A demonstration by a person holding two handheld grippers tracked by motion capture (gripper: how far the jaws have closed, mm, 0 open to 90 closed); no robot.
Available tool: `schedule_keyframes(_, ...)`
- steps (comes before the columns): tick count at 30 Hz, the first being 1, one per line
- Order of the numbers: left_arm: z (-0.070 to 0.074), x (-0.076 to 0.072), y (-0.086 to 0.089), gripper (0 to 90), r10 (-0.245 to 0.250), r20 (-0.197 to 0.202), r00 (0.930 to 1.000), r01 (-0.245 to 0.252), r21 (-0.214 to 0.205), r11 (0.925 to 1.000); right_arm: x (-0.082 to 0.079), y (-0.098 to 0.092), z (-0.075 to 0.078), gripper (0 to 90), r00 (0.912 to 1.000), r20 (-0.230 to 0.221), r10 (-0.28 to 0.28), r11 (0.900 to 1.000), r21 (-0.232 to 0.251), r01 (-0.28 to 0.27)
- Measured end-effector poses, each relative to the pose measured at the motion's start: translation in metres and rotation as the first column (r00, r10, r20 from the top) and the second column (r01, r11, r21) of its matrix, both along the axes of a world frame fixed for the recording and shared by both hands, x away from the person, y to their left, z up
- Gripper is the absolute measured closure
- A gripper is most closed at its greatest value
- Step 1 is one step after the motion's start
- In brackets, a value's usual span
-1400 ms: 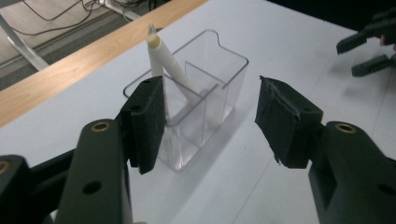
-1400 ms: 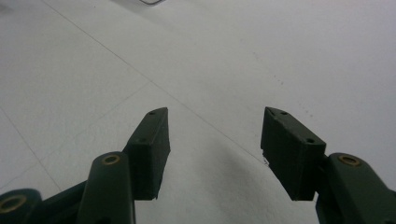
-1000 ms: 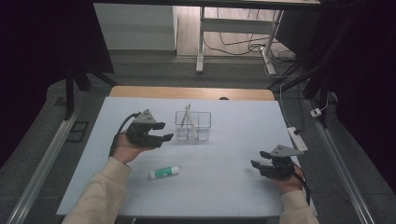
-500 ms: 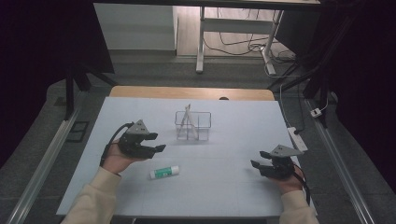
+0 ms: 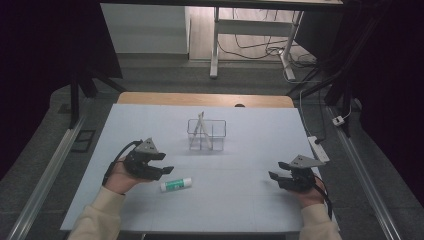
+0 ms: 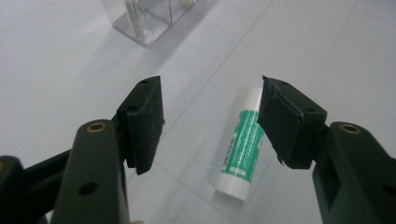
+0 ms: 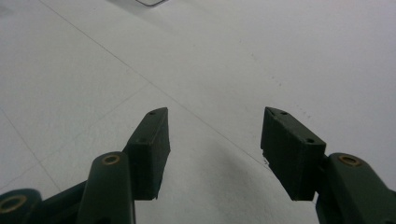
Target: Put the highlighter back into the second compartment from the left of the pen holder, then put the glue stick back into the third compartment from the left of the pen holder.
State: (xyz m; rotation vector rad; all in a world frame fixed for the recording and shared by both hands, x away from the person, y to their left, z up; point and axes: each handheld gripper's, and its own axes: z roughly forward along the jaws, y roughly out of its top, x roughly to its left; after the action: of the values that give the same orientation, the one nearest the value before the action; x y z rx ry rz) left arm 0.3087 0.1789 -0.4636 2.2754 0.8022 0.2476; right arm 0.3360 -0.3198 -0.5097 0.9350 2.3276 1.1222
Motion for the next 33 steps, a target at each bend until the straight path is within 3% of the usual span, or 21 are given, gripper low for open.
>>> schedule_keyframes(8,-0.010,0.000,0.001,36.6,-0.001,-0.048,0.9988,0.004,0.043,0.9991,0.000,0.000,0.000,41.4,1.0000,0.001,0.000,1.0000,-0.003,0.000)
schedule_keyframes(18,-0.015,-0.001,-0.005,32.3,-0.023,-0.070,0.9973,0.028,0.079,0.9965,0.000,0.000,0.001,41.4,1.0000,0.003,0.000,1.0000,-0.001,0.000)
schedule_keyframes(33,-0.031,-0.002,-0.023,30.4,-0.079,-0.109,0.9909,0.098,0.183,0.9783,0.000,0.000,0.001,41.4,1.0000,0.001,-0.002,1.0000,-0.009,0.002)
